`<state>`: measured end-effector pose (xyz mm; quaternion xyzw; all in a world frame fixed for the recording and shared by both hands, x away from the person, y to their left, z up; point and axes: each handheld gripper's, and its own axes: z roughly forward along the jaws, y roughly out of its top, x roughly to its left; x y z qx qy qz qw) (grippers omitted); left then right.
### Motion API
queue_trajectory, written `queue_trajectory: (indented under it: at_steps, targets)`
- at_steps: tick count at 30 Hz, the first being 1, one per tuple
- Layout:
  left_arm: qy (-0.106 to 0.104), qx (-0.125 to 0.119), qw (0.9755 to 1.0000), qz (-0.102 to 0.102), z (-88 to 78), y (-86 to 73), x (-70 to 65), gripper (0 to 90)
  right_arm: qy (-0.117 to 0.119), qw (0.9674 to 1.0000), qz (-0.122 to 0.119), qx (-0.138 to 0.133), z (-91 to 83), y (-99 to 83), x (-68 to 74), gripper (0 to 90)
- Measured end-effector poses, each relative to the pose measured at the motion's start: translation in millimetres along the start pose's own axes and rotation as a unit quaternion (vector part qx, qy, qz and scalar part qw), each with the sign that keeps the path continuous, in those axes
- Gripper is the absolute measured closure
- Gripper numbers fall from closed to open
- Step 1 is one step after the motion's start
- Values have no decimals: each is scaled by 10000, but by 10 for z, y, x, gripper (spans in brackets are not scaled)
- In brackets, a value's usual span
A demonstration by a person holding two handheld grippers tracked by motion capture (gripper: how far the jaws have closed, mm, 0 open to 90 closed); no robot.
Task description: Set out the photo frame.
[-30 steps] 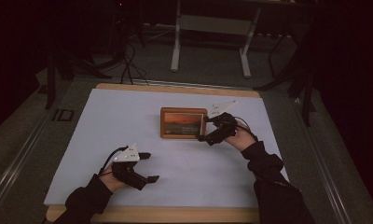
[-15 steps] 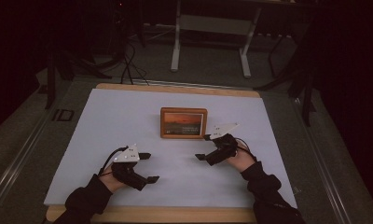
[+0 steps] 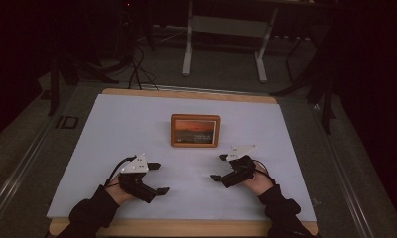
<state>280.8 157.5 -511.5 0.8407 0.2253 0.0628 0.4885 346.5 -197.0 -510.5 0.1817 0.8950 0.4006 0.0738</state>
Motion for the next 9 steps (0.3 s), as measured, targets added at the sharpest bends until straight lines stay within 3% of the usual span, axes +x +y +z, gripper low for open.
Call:
queue_trajectory:
  at_steps: [9]
  targets:
    - [5,31,10000,38,1,-4,-11,85,-80,9999,-2,64,21,-79,37,155]
